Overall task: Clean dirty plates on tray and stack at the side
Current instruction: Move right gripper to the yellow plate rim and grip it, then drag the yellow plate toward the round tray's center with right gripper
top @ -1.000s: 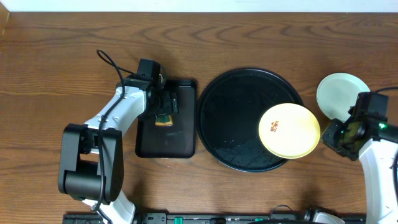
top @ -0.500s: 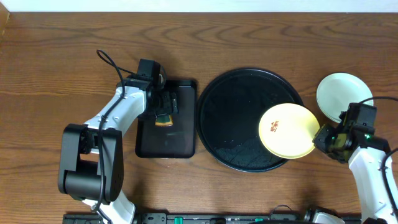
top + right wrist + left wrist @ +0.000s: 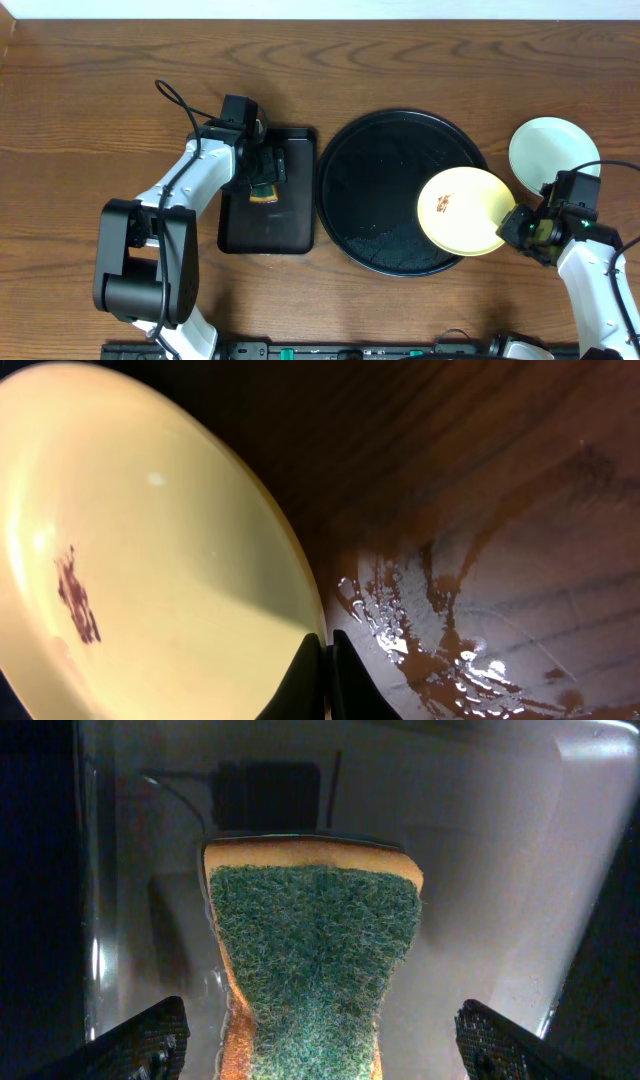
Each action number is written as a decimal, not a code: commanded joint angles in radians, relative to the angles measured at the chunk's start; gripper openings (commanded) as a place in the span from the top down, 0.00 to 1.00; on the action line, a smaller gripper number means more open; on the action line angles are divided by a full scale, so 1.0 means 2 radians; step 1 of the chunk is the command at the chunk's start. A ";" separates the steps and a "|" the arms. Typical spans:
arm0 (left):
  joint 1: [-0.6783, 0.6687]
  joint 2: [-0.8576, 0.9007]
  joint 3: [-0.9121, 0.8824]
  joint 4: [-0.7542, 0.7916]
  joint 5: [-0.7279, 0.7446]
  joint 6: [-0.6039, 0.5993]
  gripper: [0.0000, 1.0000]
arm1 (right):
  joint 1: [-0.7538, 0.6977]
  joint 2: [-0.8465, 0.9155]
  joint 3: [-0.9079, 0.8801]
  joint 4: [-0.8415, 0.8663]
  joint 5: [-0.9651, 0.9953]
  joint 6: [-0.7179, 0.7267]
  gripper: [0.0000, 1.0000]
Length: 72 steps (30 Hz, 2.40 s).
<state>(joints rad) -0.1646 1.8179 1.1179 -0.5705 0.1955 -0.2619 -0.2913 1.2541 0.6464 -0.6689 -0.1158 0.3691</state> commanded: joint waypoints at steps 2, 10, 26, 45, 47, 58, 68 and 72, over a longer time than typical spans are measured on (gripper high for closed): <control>0.000 0.000 -0.006 0.000 -0.005 0.001 0.14 | 0.006 0.001 -0.003 -0.006 0.001 -0.002 0.99; 0.000 0.000 -0.006 0.000 -0.005 0.001 0.14 | 0.035 0.001 0.002 0.063 -0.064 0.005 0.99; 0.000 0.000 -0.006 0.000 -0.005 0.001 0.14 | 0.187 0.052 0.006 0.198 0.012 -0.036 0.99; 0.000 0.000 -0.006 0.000 -0.005 0.001 0.14 | 0.186 0.199 0.078 0.235 0.003 -0.075 0.86; 0.000 0.000 -0.006 0.000 -0.005 0.001 0.14 | 0.186 0.208 0.078 0.241 0.003 -0.075 0.76; 0.000 0.000 -0.006 -0.006 0.004 0.001 0.14 | 0.186 0.217 0.078 0.250 0.003 -0.075 0.80; -0.014 0.000 -0.014 -0.009 0.013 0.001 0.21 | 0.186 0.217 0.078 0.247 0.003 -0.075 0.78; -0.027 0.000 -0.036 0.020 -0.014 0.001 0.18 | 0.186 0.217 0.078 0.247 0.003 -0.075 0.76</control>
<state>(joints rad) -0.2024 1.8179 1.0817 -0.5495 0.2092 -0.2619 0.0769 1.6821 0.7845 -0.1761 -0.1135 0.2256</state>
